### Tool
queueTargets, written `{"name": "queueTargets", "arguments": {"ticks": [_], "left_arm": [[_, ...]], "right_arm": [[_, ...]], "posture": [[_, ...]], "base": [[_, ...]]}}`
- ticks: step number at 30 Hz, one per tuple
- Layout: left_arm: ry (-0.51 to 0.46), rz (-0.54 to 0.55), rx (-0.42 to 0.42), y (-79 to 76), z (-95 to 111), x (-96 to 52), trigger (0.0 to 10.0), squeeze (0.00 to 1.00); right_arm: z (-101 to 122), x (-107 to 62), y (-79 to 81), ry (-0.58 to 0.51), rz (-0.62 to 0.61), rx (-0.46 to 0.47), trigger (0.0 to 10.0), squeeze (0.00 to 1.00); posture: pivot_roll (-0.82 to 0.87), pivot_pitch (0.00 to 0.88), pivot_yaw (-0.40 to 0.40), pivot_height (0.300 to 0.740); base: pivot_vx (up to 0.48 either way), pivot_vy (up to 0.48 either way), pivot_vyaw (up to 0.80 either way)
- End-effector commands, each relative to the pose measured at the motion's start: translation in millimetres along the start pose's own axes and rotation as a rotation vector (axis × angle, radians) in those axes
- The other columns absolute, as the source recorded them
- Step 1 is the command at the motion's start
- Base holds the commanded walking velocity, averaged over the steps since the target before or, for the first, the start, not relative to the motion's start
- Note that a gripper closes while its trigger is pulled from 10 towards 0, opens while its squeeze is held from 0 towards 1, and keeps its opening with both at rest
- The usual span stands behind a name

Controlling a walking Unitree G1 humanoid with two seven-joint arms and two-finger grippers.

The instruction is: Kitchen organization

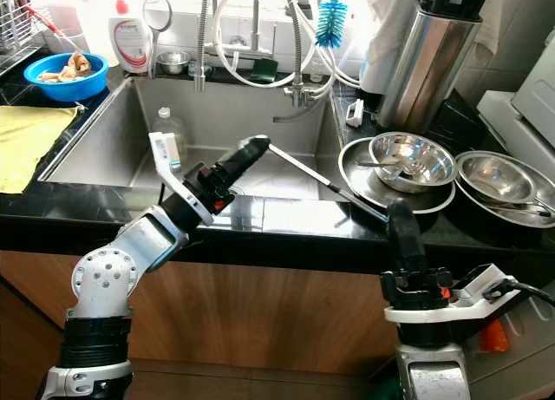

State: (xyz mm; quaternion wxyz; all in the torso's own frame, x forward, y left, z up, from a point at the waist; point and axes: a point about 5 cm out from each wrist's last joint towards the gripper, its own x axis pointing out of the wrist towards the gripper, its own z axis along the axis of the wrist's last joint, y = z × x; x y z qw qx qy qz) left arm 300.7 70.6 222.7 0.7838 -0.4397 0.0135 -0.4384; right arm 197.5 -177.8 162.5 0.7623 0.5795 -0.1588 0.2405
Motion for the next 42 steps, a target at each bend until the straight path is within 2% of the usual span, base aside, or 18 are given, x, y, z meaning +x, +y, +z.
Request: {"name": "queueTargets", "arguments": {"ticks": [1,12,13,14,15,23,26,31,36,42], "left_arm": [[0.038,-0.07,0.002,-11.3,-1.6,6.7,10.0,0.0],[0.101,-0.111,-0.006,-14.9,-9.0,7.5,10.0,0.0],[0.107,-0.108,-0.006,-14.2,-9.7,6.7,6.1,0.0],[0.111,-0.106,-0.005,-13.6,-10.1,6.2,6.1,0.0],[0.111,-0.098,-0.007,-11.8,-9.8,4.9,0.0,0.0],[0.097,-0.073,-0.013,-8.4,-8.4,3.8,0.0,0.0],[0.085,-0.044,-0.033,-4.1,-7.9,3.1,0.0,0.0],[0.045,-0.043,-0.136,-5.7,-3.4,3.5,0.0,0.0],[0.03,-0.024,-0.23,-1.0,-4.7,-1.7,0.0,0.0],[0.037,-0.024,-0.255,-1.5,-3.7,-3.0,0.0,0.0]], "right_arm": [[0.0,1.2,5.7,0.023,0.031,-0.024,10.0,0.0],[-4.5,1.9,8.1,0.074,0.041,-0.039,10.0,0.0],[-4.5,2.1,8.3,0.075,0.041,-0.04,10.0,0.0],[-4.5,2.2,8.5,0.076,0.041,-0.041,10.0,0.0],[-4.7,2.3,8.8,0.081,0.041,-0.045,10.0,0.0],[-5.0,3.3,8.6,0.094,0.035,-0.075,10.0,0.0],[-9.1,3.5,8.8,0.13,0.037,-0.11,10.0,0.0],[-9.2,4.1,10.2,0.126,0.056,-0.127,10.0,0.0],[-11.7,3.9,9.5,0.131,0.062,-0.144,10.0,0.0],[-10.5,3.8,8.1,0.124,0.057,-0.16,10.0,0.0]], "posture": [[0.07,0.0,-0.063,0.74],[0.06,0.0,-0.071,0.74],[0.06,0.0,-0.071,0.74],[0.06,0.0,-0.071,0.74],[0.06,0.0,-0.072,0.74],[0.06,0.0,-0.079,0.74],[0.07,0.0,-0.081,0.74],[0.07,0.0,-0.078,0.74],[0.07,0.0,-0.074,0.74],[0.08,0.0,-0.074,0.74]], "base": [[0.0,0.0,0.0],[0.0,0.0,0.0],[0.0,0.0,0.0],[0.0,0.0,0.0],[0.0,0.0,0.0],[0.0,0.0,0.0],[0.0,0.0,0.0],[0.0,0.0,0.0],[0.0,0.0,0.0],[0.0,0.0,0.0]]}}
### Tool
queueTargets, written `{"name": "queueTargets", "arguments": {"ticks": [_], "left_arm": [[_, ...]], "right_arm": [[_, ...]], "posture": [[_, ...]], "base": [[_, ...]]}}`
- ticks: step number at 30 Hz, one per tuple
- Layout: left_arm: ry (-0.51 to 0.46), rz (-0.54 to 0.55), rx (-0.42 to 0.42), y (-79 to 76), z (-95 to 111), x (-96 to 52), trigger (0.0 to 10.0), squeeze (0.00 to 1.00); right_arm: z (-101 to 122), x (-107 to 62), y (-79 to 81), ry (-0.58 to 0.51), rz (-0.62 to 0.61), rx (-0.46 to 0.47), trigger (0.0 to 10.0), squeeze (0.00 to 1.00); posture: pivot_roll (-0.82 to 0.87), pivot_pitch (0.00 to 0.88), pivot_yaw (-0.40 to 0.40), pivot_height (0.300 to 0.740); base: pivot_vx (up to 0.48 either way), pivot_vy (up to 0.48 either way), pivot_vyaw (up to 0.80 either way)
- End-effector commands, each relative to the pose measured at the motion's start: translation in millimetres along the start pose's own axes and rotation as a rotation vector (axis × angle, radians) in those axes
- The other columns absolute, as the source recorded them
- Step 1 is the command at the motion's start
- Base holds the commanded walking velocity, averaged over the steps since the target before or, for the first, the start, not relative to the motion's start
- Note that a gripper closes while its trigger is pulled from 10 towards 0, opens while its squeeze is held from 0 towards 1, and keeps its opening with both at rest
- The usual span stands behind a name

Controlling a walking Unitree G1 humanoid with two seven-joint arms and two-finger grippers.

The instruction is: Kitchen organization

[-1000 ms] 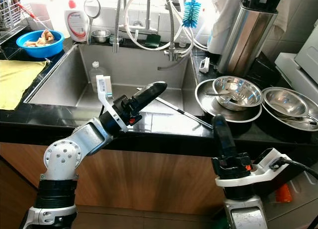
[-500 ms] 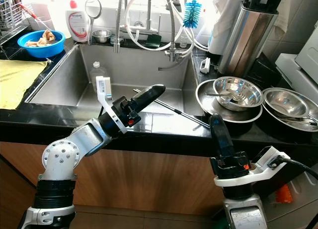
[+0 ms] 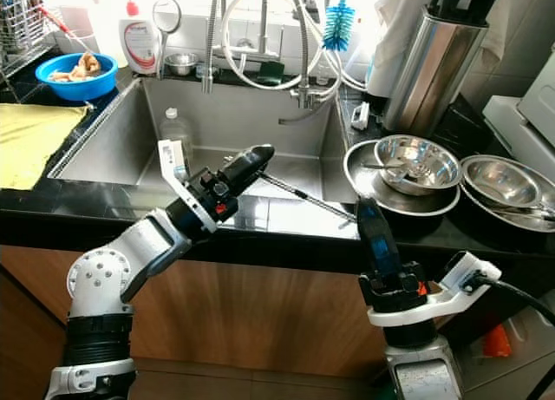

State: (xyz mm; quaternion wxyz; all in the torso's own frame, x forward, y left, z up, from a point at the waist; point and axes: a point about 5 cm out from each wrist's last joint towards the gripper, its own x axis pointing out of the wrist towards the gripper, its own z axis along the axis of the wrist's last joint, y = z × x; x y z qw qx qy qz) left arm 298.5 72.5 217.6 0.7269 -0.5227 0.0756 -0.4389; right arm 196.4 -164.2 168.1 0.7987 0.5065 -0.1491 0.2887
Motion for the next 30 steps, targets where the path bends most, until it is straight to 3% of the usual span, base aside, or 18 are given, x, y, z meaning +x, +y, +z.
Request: {"name": "queueTargets", "arguments": {"ticks": [1,11,15,16,17,18,19,27,28,29,30], "left_arm": [[0.014,-0.023,-0.023,-3.9,-1.8,1.6,0.0,0.0],[0.018,-0.022,-0.025,-4.4,-2.1,1.1,0.0,0.0],[0.018,-0.026,0.012,-5.9,-0.5,1.7,0.0,0.0],[0.019,-0.021,0.026,-6.3,0.0,2.0,3.2,0.0],[0.019,-0.017,0.035,-6.5,0.4,2.3,6.7,0.0],[0.019,-0.01,0.04,-6.4,0.9,2.5,6.7,0.0],[0.012,-0.013,0.024,-6.4,1.3,2.7,10.0,0.0],[-0.014,0.0,0.008,-5.3,5.1,2.0,10.0,0.0],[-0.029,0.0,-0.001,-5.4,7.2,2.6,10.0,0.0],[-0.039,0.0,-0.009,-5.3,8.7,2.9,10.0,0.0],[-0.048,0.001,-0.015,-5.2,10.0,3.1,10.0,0.0]], "right_arm": [[0.9,-0.8,-0.1,0.008,-0.011,-0.027,10.0,0.0],[1.0,-0.7,-0.6,0.001,-0.012,-0.03,10.0,0.0],[1.4,-0.9,-1.9,-0.001,-0.017,-0.033,10.0,0.0],[1.8,-0.9,-3.0,-0.004,-0.025,-0.036,10.0,0.8],[2.0,-0.9,-3.9,-0.006,-0.03,-0.037,10.0,1.0],[2.5,-0.9,-4.9,-0.011,-0.033,-0.036,10.0,1.0],[3.1,-0.8,-5.4,-0.015,-0.034,-0.039,10.0,1.0],[5.4,-0.3,-7.9,-0.03,-0.049,-0.047,10.0,1.0],[5.7,-0.2,-8.2,-0.034,-0.051,-0.047,10.0,0.16],[5.7,-0.1,-8.4,-0.036,-0.052,-0.048,10.0,0.0],[5.8,-0.1,-8.6,-0.038,-0.054,-0.049,10.0,0.0]], "posture": [[0.08,0.0,-0.074,0.74],[0.07,0.0,-0.073,0.74],[0.08,0.0,-0.073,0.74],[0.08,0.0,-0.073,0.74],[0.08,0.0,-0.074,0.74],[0.08,0.0,-0.074,0.74],[0.08,0.0,-0.074,0.74],[0.08,0.0,-0.074,0.74],[0.08,0.0,-0.073,0.74],[0.08,0.0,-0.073,0.74],[0.08,0.0,-0.073,0.74]], "base": [[0.0,0.0,0.0],[0.0,0.0,0.0],[0.0,0.0,0.0],[0.0,0.0,0.0],[0.0,0.0,0.0],[0.0,0.0,0.0],[0.0,0.0,0.0],[0.0,0.0,0.0],[0.0,0.0,0.0],[0.0,0.0,0.0],[0.0,0.0,0.0]]}}
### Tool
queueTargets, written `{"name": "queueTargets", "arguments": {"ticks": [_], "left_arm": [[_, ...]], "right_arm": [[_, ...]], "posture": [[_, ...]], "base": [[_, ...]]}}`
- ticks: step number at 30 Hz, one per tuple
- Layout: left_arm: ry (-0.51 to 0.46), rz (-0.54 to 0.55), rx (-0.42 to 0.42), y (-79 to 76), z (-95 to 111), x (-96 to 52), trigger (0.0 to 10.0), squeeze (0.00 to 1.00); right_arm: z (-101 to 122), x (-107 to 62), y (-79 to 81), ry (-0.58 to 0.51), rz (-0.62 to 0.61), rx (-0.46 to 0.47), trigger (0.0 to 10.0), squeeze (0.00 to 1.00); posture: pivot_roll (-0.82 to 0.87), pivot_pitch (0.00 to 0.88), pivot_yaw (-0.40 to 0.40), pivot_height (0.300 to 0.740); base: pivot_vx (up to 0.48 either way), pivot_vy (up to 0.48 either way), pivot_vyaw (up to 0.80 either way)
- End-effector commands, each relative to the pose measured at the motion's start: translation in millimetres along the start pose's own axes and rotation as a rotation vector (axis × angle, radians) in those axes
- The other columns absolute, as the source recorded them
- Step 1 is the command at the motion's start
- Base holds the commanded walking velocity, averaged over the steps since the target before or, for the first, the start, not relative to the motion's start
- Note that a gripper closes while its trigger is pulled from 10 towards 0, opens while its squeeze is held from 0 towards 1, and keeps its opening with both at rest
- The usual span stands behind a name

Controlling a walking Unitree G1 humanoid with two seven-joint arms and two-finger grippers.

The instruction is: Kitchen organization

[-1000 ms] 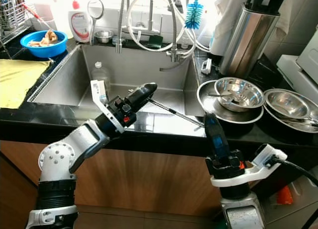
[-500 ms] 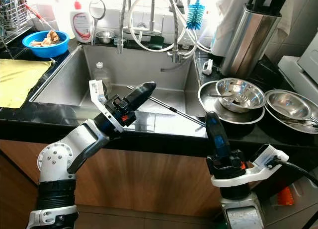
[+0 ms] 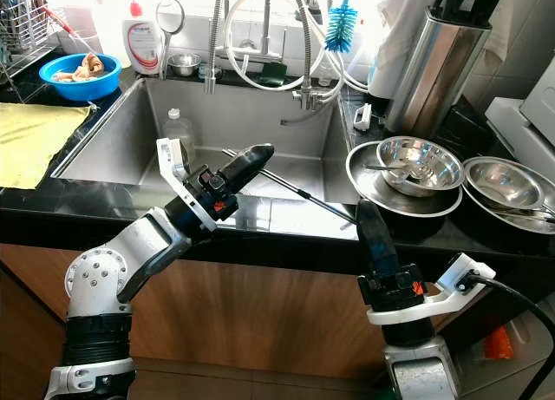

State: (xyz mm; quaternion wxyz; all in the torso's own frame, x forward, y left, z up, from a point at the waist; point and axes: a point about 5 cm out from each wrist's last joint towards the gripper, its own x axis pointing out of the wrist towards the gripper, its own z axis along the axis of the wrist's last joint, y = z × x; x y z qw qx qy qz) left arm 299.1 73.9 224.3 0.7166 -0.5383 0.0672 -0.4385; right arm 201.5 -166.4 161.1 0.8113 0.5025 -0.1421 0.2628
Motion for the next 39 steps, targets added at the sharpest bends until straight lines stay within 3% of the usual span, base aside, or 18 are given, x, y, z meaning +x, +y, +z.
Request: {"name": "queueTargets", "arguments": {"ticks": [1,11,17,20,21,22,25,26,27,28,29,30,31,32,35,36,38,39], "left_arm": [[-0.039,0.024,-0.003,0.1,7.8,1.9,10.0,0.0],[-0.232,0.063,-0.143,3.5,33.0,3.6,10.0,0.0],[-0.325,0.119,-0.142,7.6,44.8,0.8,10.0,0.0],[-0.375,0.25,0.029,12.7,57.3,0.8,10.0,0.0],[-0.375,0.25,0.029,12.7,57.3,0.8,10.0,0.0],[-0.39,0.314,0.172,12.8,65.2,1.7,10.0,0.0],[-0.437,0.392,0.356,12.1,79.2,1.4,10.0,0.0],[-0.457,0.427,0.539,8.1,88.4,2.2,10.0,0.0],[-0.457,0.427,0.539,8.1,88.4,2.2,10.0,0.0],[-0.44,0.445,0.677,5.6,89.1,5.4,10.0,0.0],[-0.44,0.445,0.677,5.6,89.1,5.4,10.0,0.0],[-0.41,0.465,0.816,5.2,86.9,9.6,10.0,0.0],[-0.382,0.477,0.888,6.4,84.4,12.7,10.0,0.0],[-0.335,0.507,1.001,12.3,79.9,17.5,10.0,0.0],[-0.327,0.514,1.024,14.2,79.4,18.3,10.0,0.0],[-0.298,0.497,1.107,17.3,74.7,22.3,10.0,0.0],[-0.26,0.466,1.174,21.0,67.1,27.4,10.0,0.0],[-0.26,0.466,1.174,21.0,67.1,27.4,10.0,0.0]], "right_arm": [[7.0,0.4,-0.6,-0.035,-0.006,-0.025,10.0,0.0],[6.4,-1.0,-2.8,-0.037,-0.022,-0.026,10.0,0.0],[6.2,-1.5,-3.4,-0.036,-0.024,-0.025,10.0,0.0],[6.0,-1.7,-3.3,-0.03,-0.027,-0.03,10.0,0.0],[6.0,-1.7,-3.3,-0.03,-0.027,-0.03,10.0,0.0],[6.2,-2.2,-4.2,-0.026,-0.038,-0.042,10.0,0.0],[6.4,-1.6,-6.7,-0.024,-0.065,-0.063,10.0,0.0],[7.2,0.1,-5.3,-0.029,-0.063,-0.077,10.0,0.0],[7.2,0.1,-5.3,-0.029,-0.063,-0.077,10.0,0.0],[8.8,0.1,-6.5,-0.034,-0.087,-0.103,10.0,0.0],[8.8,0.1,-6.5,-0.034,-0.087,-0.103,10.0,0.0],[10.2,-0.5,-14.0,-0.026,-0.172,-0.177,10.0,0.0],[11.2,-1.4,-20.6,-0.019,-0.241,-0.233,10.0,0.0],[11.4,-4.6,-34.7,0.047,-0.383,-0.389,10.0,0.0],[10.9,-5.4,-38.0,0.079,-0.415,-0.451,10.0,0.0],[11.0,-10.4,-48.4,0.197,-0.526,-0.729,10.0,0.0],[15.5,-15.5,-49.1,0.217,-0.559,-0.912,10.0,0.0],[15.5,-15.5,-49.1,0.217,-0.559,-0.912,10.0,0.0]], "posture": [[0.08,0.0,-0.073,0.74],[0.08,0.0,-0.072,0.74],[0.08,0.0,-0.071,0.74],[0.08,0.0,-0.071,0.74],[0.08,0.0,-0.071,0.74],[0.08,0.0,-0.071,0.74],[0.08,0.0,-0.07,0.74],[0.07,0.0,-0.068,0.74],[0.07,0.0,-0.068,0.74],[0.07,0.0,-0.068,0.74],[0.07,0.0,-0.068,0.74],[0.07,0.0,-0.066,0.74],[0.07,0.0,-0.066,0.74],[0.07,0.0,-0.063,0.74],[0.06,0.0,-0.062,0.74],[0.05,0.0,-0.06,0.74],[0.05,0.0,-0.058,0.74],[0.05,0.0,-0.058,0.74]], "base": [[0.0,0.0,0.0],[0.0,0.0,0.0],[0.0,0.0,0.0],[0.0,0.0,0.0],[0.0,0.0,0.0],[0.0,0.0,0.0],[0.0,0.0,0.0],[0.0,0.0,0.0],[0.0,0.0,0.0],[0.0,0.0,0.0],[0.0,0.0,0.0],[0.0,0.0,0.0],[0.0,0.0,0.0],[0.0,0.0,0.0],[0.0,0.0,0.0],[0.0,0.0,0.0],[0.0,0.0,0.0],[0.0,0.0,0.0]]}}
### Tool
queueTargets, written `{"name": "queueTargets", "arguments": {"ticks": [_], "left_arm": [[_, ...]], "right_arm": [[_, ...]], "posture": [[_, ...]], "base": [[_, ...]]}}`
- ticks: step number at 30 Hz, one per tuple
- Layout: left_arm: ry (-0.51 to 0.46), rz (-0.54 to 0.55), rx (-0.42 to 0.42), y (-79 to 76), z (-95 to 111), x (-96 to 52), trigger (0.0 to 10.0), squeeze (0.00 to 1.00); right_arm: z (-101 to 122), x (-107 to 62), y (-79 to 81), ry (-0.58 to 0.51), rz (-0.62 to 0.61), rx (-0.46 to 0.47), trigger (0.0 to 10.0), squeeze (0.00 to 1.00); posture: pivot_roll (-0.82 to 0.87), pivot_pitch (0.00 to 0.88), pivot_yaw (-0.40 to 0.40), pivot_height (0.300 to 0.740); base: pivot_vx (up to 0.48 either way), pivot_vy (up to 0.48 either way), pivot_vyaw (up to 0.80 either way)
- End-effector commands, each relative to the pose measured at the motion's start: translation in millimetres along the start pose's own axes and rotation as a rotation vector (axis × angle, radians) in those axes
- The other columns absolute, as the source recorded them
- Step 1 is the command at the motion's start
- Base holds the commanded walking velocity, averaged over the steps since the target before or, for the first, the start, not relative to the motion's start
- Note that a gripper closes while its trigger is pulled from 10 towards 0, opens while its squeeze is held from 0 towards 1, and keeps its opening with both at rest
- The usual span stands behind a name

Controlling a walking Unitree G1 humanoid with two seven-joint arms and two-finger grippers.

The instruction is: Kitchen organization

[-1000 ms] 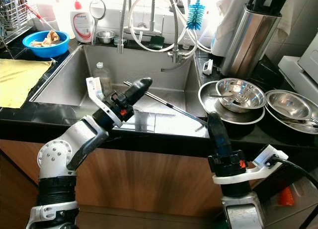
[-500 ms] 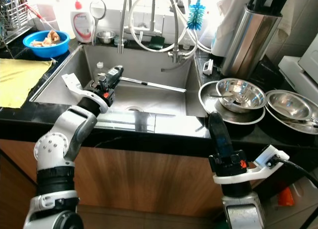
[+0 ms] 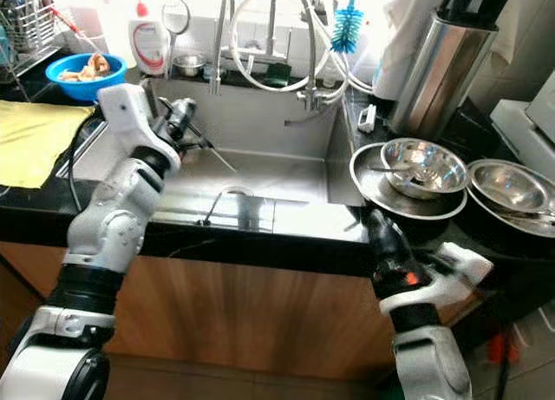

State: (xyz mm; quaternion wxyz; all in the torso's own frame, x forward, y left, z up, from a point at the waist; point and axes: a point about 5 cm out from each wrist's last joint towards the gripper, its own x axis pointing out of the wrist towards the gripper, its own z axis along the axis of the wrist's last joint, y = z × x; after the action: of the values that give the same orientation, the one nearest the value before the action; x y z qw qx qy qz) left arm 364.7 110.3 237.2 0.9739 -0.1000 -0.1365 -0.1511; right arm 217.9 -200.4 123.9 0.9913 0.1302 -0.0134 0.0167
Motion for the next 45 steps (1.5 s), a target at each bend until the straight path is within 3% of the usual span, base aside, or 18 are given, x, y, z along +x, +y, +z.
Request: {"name": "queueTargets", "arguments": {"ticks": [1,7,10,17,21,28,29,30,43,45], "left_arm": [[-0.03,-0.049,0.064,-8.8,4.1,5.5,10.0,0.0],[-0.022,-0.08,0.191,-11.6,-8.4,9.7,10.0,0.0],[-0.007,-0.084,0.214,-11.0,-14.6,11.8,10.0,0.0],[0.065,-0.087,0.282,-15.9,-31.4,25.0,10.0,0.0],[0.091,-0.077,0.292,-15.5,-32.6,32.9,10.0,0.0],[0.144,-0.084,0.378,-10.3,-32.2,41.3,10.0,0.0],[0.151,-0.085,0.389,-9.1,-33.2,41.0,10.0,0.38],[0.157,-0.086,0.399,-8.1,-34.4,40.9,10.0,1.0],[0.172,-0.078,0.396,-3.9,-41.1,37.9,10.0,1.0],[0.133,-0.058,0.387,-0.2,-35.5,38.4,10.0,1.0]], "right_arm": [[1.1,-3.9,-2.5,-0.015,-0.043,-0.137,10.0,0.0],[-1.3,-30.6,-2.6,-0.046,-0.167,-0.286,10.0,0.0],[-2.6,-39.2,-2.3,-0.053,-0.209,-0.308,10.0,0.0],[-25.0,-57.7,-4.5,0.012,-0.279,-0.307,10.0,0.0],[-32.2,-61.5,-1.7,0.025,-0.299,-0.29,10.0,0.0],[-40.2,-71.0,0.9,0.036,-0.329,-0.284,10.0,0.0],[-41.7,-72.2,0.7,0.039,-0.334,-0.28,10.0,0.0],[-43.4,-73.5,0.5,0.042,-0.336,-0.279,10.0,0.0],[-44.4,-64.2,0.2,0.028,-0.322,-0.286,10.0,0.0],[-40.4,-60.0,-0.1,0.012,-0.318,-0.288,10.0,0.0]], "posture": [[0.05,0.0,-0.057,0.74],[0.04,0.0,-0.051,0.74],[0.03,0.0,-0.045,0.74],[0.02,0.0,-0.035,0.74],[0.01,0.0,-0.026,0.74],[-0.01,0.0,-0.002,0.74],[-0.01,0.0,-0.001,0.74],[-0.01,0.0,-0.001,0.74],[0.0,0.0,-0.014,0.74],[0.0,0.0,-0.014,0.74]], "base": [[0.0,0.0,0.0],[0.0,0.0,0.0],[0.0,0.0,0.0],[0.0,0.0,0.0],[0.0,0.0,0.0],[0.0,0.0,0.0],[0.0,0.0,0.0],[0.0,0.0,0.0],[0.0,0.0,0.0],[0.0,0.0,0.0]]}}
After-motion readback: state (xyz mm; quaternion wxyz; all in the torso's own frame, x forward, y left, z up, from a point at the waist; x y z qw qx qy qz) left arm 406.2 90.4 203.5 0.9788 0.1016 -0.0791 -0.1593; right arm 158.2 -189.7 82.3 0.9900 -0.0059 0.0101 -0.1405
